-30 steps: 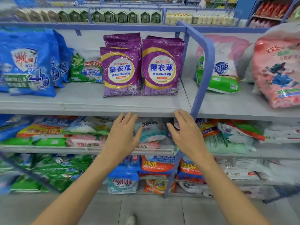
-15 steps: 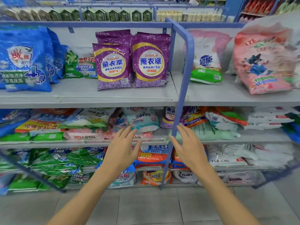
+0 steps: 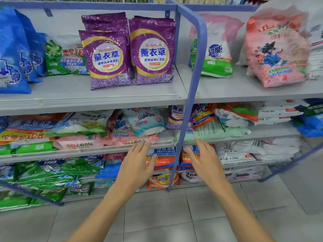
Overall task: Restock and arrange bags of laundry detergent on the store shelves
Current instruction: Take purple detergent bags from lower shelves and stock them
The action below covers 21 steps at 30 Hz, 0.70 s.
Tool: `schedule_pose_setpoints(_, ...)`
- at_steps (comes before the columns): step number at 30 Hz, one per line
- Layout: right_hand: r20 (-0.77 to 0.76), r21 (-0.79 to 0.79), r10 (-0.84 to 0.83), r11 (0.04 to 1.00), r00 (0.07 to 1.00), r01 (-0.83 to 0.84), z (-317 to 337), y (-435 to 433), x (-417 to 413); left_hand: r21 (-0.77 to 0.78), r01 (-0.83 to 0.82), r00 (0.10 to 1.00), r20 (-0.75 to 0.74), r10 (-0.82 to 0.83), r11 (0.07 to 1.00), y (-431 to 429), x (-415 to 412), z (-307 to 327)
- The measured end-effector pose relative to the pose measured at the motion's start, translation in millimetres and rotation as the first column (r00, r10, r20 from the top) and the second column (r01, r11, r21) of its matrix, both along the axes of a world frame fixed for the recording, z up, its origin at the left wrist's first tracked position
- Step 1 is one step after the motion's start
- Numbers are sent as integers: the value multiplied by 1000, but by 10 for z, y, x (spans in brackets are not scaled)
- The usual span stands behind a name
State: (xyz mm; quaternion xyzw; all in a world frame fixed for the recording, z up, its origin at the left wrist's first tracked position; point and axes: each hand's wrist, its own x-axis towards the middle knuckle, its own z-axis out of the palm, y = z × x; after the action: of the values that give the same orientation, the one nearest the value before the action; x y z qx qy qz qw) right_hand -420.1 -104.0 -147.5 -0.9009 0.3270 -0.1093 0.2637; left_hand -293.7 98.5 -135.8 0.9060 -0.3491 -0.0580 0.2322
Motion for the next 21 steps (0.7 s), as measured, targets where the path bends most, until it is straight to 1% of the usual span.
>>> schedule_pose_setpoints(4, 17, 35, -29, 999, 999, 28, -48, -159, -56, 8, 12, 999, -38, -12, 1000, -146, -72, -123)
schedule_pose_setpoints(9, 18, 75, -26, 997, 999, 25, -126, -596, -76, 21, -10, 999, -40, 11, 1000, -593, -162, -246)
schedule_pose_setpoints(13, -1, 106, 32, 994, 1000, -31, -195, -1085, -140, 16, -63, 996, -64, 64, 998, -1092, -330, -337)
schedule_pose_setpoints(18, -23, 132, 135, 982, 991, -131, -254, -1715, -110, -8, -164, 973, -167, 161, 986, -1749, -620, -466)
schedule_pose_setpoints(21, -18, 152, 174, 974, 985, -170, -323, -1967, 12, -78, -234, 952, -219, 212, 969, -2104, -696, -531)
